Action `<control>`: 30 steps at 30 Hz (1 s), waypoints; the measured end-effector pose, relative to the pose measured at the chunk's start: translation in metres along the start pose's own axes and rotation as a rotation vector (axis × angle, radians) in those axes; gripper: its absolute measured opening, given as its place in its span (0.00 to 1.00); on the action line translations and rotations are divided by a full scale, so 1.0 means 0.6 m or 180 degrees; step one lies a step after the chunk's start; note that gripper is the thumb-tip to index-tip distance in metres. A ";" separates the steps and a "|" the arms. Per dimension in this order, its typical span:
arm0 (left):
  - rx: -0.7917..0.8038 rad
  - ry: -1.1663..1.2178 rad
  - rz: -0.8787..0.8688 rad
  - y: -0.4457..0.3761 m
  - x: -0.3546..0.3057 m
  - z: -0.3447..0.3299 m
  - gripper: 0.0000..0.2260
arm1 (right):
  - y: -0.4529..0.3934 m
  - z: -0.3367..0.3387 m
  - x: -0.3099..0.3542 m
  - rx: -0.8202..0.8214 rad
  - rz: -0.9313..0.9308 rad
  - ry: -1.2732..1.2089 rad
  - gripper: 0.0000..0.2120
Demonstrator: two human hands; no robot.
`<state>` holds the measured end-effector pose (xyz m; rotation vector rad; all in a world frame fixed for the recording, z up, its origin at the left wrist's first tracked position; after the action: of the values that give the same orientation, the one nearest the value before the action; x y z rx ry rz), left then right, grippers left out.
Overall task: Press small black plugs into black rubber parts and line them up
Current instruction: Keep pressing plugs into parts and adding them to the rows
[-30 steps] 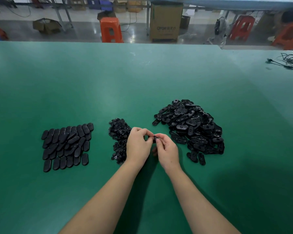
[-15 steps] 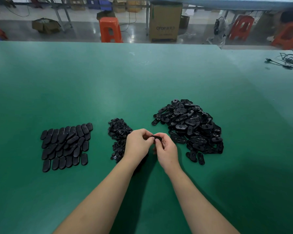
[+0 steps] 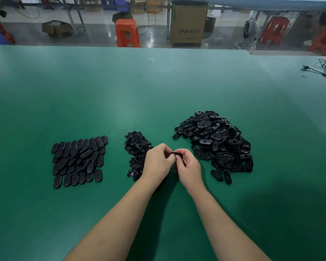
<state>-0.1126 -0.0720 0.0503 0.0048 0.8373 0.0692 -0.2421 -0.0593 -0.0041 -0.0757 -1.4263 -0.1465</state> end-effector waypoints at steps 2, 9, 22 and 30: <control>0.0045 -0.0055 -0.0157 -0.001 -0.003 0.002 0.02 | 0.001 0.000 0.000 -0.0053 -0.0022 -0.0122 0.11; 0.0142 -0.0413 -0.0740 0.002 -0.005 0.006 0.07 | 0.004 0.000 0.008 -0.0060 -0.0039 -0.0075 0.09; -0.1249 -0.1153 -0.0716 0.000 0.068 0.135 0.10 | 0.017 -0.002 0.023 -0.0010 0.0096 0.0024 0.07; -0.1737 -0.1720 0.1033 -0.010 0.240 0.280 0.12 | 0.017 -0.005 0.023 0.0000 0.0064 0.0154 0.06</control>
<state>0.1088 -0.0652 0.0559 -0.3411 0.2508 0.5755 -0.2360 -0.0502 0.0096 -0.0860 -1.3770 -0.1312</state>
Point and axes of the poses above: each hand's wrist, its own y-axis away from the middle knuckle, its own z-axis out of the back of the hand, x = y × z, the point moved 5 cm from there along -y, towards the middle knuckle, and after that the axes turned 1 degree about -y, right-handed, at the moved point
